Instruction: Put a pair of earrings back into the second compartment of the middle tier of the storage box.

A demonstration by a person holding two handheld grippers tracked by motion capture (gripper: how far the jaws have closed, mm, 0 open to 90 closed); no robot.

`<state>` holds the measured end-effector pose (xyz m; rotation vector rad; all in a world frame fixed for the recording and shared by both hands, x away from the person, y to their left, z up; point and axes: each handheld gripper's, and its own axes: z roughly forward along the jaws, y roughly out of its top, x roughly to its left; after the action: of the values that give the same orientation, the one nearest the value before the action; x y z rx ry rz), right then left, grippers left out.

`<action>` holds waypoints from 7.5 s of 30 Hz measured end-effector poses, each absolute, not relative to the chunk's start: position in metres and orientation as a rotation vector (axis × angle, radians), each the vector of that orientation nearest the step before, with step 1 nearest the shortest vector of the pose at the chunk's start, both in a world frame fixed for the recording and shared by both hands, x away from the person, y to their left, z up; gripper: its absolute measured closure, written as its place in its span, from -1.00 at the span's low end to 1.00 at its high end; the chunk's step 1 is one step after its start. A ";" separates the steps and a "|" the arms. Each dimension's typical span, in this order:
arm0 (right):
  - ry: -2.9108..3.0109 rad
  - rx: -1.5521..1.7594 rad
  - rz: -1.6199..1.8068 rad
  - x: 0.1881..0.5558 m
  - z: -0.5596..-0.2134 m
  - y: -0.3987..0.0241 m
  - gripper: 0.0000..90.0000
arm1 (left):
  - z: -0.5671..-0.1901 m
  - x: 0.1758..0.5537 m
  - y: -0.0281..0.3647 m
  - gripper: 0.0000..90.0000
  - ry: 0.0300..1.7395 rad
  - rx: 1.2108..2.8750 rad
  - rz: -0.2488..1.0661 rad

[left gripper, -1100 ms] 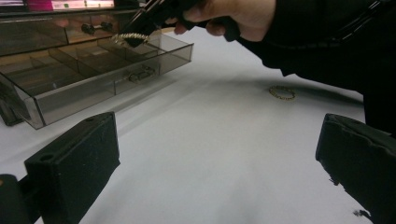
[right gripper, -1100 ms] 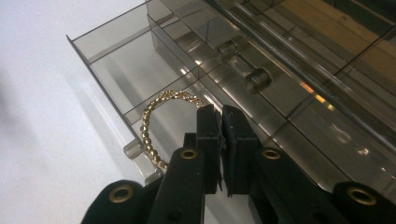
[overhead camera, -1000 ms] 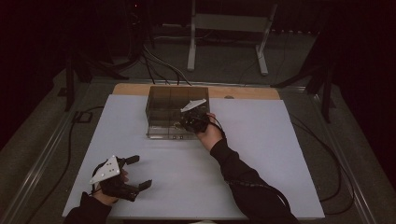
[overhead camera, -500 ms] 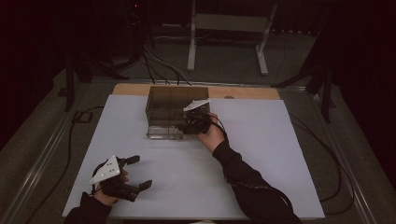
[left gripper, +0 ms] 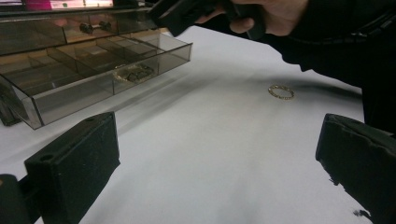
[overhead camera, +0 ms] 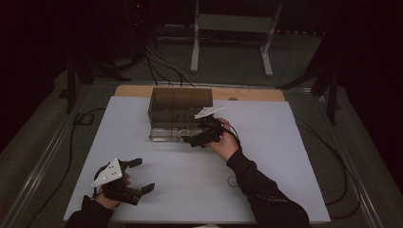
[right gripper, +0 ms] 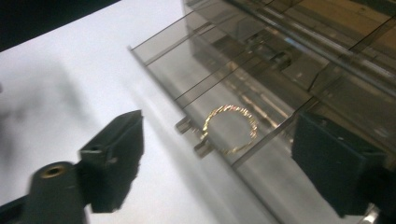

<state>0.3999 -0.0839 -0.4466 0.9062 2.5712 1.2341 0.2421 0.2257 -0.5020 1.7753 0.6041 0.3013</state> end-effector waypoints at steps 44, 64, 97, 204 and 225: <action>2.476 1.007 1.272 0.308 -0.465 -0.213 -0.67 | -0.503 0.243 0.223 -0.99 0.606 1.779 0.290; 2.614 0.947 1.035 0.284 -0.500 -0.225 0.31 | -0.503 0.243 0.223 -0.99 0.606 1.778 0.289; 2.661 0.918 0.945 0.288 -0.504 -0.221 0.93 | -0.503 0.243 0.222 -0.99 0.600 1.789 0.290; 2.552 0.997 1.227 0.415 -0.450 -0.060 -0.32 | -0.503 0.242 0.223 -0.99 0.594 1.788 0.290; 2.566 0.846 1.355 0.382 -0.422 -0.092 -0.97 | -0.504 0.242 0.224 -0.99 0.606 1.786 0.294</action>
<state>0.3824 -0.0919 -0.4218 0.8457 2.5660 1.3548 0.2418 0.2241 -0.5036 1.7855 0.6060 0.2940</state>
